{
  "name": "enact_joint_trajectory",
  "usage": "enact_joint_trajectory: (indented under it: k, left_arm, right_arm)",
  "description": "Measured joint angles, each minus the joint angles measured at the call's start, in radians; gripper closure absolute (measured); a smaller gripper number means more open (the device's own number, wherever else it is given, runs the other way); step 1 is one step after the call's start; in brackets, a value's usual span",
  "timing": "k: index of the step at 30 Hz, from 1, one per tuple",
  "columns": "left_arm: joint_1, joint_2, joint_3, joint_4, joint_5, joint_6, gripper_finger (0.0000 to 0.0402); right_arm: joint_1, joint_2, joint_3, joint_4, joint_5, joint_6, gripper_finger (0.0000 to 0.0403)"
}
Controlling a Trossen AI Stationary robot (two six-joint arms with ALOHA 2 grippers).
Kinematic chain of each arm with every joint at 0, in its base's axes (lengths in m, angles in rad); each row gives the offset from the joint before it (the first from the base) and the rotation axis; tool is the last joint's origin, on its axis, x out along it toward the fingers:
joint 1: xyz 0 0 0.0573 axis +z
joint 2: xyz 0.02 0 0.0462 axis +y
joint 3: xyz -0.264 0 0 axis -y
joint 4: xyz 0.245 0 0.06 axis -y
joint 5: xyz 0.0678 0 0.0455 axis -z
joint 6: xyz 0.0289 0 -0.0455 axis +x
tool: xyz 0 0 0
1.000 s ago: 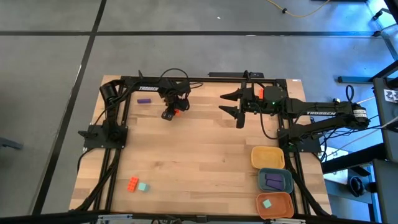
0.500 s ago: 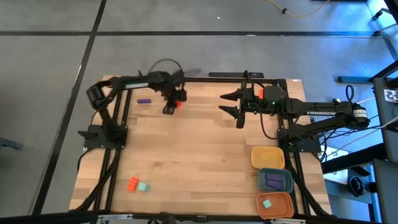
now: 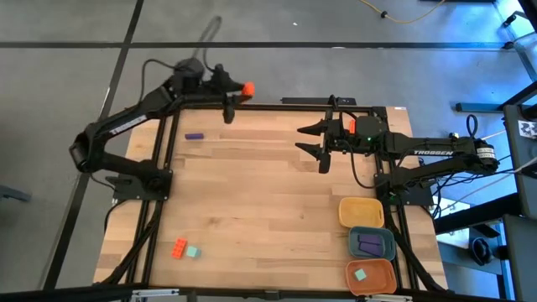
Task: Sort & place blocks by color
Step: Put the top left orange game piece into the yellow bin
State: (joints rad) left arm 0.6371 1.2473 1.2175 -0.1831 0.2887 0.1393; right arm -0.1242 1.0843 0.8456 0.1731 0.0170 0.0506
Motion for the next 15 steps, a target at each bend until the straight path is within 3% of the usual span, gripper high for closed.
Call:
enact_joint_trajectory:
  k: [4,9,15]
  left_arm:
    - [-0.049,-0.035,0.0,0.078,0.017,-0.121,0.0271]
    - [-0.202,-0.037,-0.004,0.117,-0.009,-0.176,0.0271]
    - [-0.428,-0.037,-0.133,0.419,-0.213,-0.211,0.0271]
  right_arm:
    - [0.0,0.0,0.0,0.0,0.0,-0.034,0.0176]
    - [0.0,0.0,0.0,0.001,0.0,-0.034,0.0176]
    - [0.0,0.0,0.0,0.001,-0.049,-0.028,0.0176]
